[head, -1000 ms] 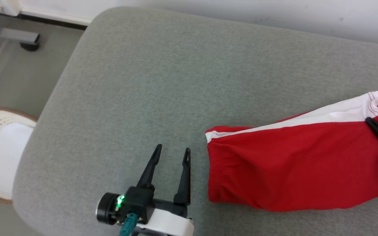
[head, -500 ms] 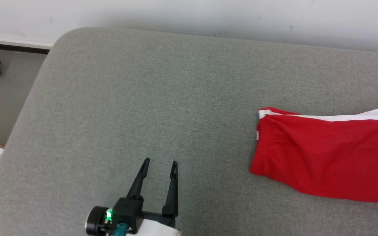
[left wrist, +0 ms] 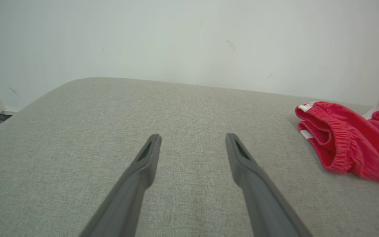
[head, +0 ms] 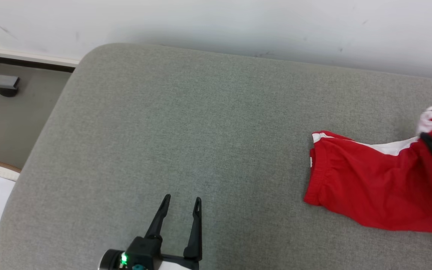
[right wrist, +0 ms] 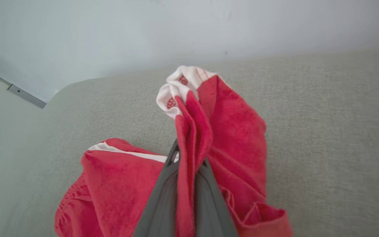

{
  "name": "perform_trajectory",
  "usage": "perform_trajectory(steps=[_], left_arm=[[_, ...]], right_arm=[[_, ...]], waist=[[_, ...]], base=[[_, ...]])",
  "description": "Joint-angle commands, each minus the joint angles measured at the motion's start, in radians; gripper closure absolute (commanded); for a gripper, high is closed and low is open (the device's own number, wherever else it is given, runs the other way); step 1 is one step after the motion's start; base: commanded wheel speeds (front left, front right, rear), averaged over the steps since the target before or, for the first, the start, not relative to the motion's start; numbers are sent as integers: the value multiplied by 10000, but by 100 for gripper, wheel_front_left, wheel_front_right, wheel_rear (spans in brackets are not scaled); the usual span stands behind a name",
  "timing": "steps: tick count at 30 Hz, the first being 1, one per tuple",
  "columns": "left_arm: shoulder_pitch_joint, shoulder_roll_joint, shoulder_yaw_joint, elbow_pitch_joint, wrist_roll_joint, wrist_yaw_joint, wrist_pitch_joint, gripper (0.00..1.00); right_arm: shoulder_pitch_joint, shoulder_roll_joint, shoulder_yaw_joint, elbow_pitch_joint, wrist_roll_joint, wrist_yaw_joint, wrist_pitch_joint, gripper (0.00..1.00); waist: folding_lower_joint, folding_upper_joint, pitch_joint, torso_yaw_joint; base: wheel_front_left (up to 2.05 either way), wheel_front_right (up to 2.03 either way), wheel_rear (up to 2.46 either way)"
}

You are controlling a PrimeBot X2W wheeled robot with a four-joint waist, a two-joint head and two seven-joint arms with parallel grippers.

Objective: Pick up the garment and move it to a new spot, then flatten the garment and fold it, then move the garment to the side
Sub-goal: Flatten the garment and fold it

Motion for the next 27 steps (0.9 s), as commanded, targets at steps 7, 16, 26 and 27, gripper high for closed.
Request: perform_trajectory(steps=[7, 16, 26, 27], left_arm=[[171, 4, 61, 106, -124, -93, -10, 0], [375, -4, 82, 206, -255, -67, -10, 0], [535, -3, 272, 388, -189, -160, -10, 0], [587, -3, 334, 424, -166, -162, -10, 0]], right_arm=[[-479, 2398, 617, 984, -511, -24, -38, 100], [-346, 4801, 805, 2567, -652, -24, -478, 100], [-70, 5742, 574, 2627, -636, -24, -1069, 0], [-9, 5776, 541, 2501, -611, -24, -1154, 0]], waist=[[0, 0, -122, 239], [0, 0, -354, 373], [0, 0, -786, -89], [0, 0, -881, -174]], base=[[0, 0, 0], [0, 0, 0], [0, 0, 0], [0, 0, 0]])
